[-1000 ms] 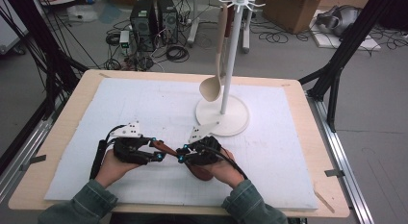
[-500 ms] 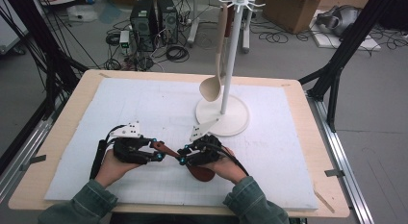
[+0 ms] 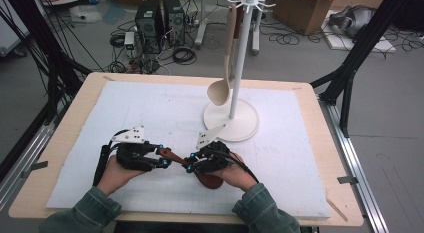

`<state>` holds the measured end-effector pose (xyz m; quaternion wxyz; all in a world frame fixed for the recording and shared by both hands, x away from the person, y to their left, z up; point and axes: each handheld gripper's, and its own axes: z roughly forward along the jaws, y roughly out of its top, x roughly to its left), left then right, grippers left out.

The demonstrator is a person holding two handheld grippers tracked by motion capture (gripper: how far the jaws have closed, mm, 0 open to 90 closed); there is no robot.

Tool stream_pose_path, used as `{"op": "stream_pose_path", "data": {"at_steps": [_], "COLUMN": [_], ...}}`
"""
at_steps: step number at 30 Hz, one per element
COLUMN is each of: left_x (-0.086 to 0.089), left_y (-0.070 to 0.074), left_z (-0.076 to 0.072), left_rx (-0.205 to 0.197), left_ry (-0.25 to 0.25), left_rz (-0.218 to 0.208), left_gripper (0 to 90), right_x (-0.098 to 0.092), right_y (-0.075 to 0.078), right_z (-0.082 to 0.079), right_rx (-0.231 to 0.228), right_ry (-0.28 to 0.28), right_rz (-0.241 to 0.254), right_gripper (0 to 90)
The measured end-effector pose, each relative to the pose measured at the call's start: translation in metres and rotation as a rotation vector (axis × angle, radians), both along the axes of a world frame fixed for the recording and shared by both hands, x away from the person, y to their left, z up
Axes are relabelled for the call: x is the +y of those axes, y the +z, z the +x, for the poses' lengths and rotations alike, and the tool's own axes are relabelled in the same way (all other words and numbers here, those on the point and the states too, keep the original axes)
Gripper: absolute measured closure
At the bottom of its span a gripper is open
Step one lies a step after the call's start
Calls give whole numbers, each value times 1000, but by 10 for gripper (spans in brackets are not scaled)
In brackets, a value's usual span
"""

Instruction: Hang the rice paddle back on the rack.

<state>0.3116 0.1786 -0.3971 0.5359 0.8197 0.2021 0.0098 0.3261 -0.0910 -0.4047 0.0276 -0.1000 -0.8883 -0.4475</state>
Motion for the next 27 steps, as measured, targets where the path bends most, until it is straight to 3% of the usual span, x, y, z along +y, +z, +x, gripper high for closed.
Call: {"op": "stream_pose_path", "data": {"at_steps": [11, 20, 27], "left_x": [-2, -1, 0], "left_y": [9, 11, 11], "left_z": [1, 0, 1], "left_rx": [12, 23, 36], "left_ry": [3, -12, -46], "left_rz": [-14, -18, -38], "left_gripper": [557, 632, 659], "right_x": [7, 11, 7], "right_y": [8, 9, 6], "right_z": [-9, -11, -7], "right_rx": [-62, -59, -17], "right_ry": [-83, -67, -20], "right_rz": [31, 34, 12], "right_gripper": [770, 757, 682]}}
